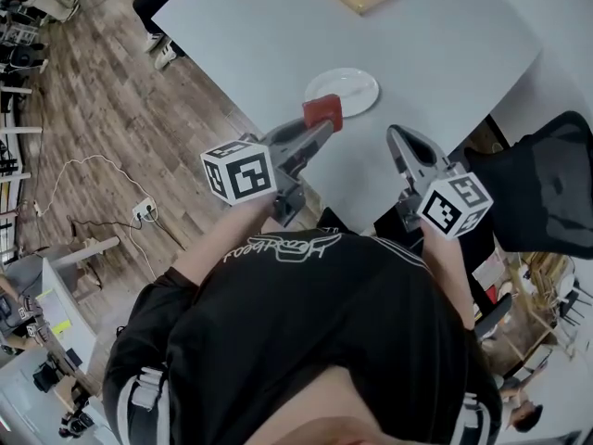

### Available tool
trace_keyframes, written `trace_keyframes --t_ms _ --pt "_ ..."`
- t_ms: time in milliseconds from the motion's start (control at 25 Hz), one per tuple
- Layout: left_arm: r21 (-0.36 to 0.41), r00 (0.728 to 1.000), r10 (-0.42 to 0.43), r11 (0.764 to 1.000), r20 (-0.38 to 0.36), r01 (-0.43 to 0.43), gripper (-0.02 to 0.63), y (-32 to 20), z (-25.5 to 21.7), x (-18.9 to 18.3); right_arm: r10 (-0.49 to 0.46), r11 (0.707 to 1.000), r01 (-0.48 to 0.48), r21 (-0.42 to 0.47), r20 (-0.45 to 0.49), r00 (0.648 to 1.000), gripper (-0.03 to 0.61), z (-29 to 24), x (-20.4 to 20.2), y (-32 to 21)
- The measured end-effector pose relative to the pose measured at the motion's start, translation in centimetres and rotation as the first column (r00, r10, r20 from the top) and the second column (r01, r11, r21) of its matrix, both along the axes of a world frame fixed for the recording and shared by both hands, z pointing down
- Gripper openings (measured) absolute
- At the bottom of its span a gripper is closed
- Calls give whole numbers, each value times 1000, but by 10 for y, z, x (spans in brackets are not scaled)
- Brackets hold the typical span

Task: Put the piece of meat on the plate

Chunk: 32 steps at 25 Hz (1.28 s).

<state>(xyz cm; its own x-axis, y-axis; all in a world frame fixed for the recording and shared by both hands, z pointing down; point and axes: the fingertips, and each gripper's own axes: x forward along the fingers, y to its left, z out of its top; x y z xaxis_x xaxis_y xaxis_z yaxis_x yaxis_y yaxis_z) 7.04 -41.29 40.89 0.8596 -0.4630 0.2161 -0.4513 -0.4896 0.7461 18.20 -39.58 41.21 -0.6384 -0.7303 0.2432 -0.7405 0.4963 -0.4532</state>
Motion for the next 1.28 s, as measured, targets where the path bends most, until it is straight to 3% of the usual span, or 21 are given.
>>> trace_keyframes --t_ms 1280 --pt "-246 993 -17 968 115 45 92 -71 120 31 5 995 -3 -95 27 1000 8 51 22 -45"
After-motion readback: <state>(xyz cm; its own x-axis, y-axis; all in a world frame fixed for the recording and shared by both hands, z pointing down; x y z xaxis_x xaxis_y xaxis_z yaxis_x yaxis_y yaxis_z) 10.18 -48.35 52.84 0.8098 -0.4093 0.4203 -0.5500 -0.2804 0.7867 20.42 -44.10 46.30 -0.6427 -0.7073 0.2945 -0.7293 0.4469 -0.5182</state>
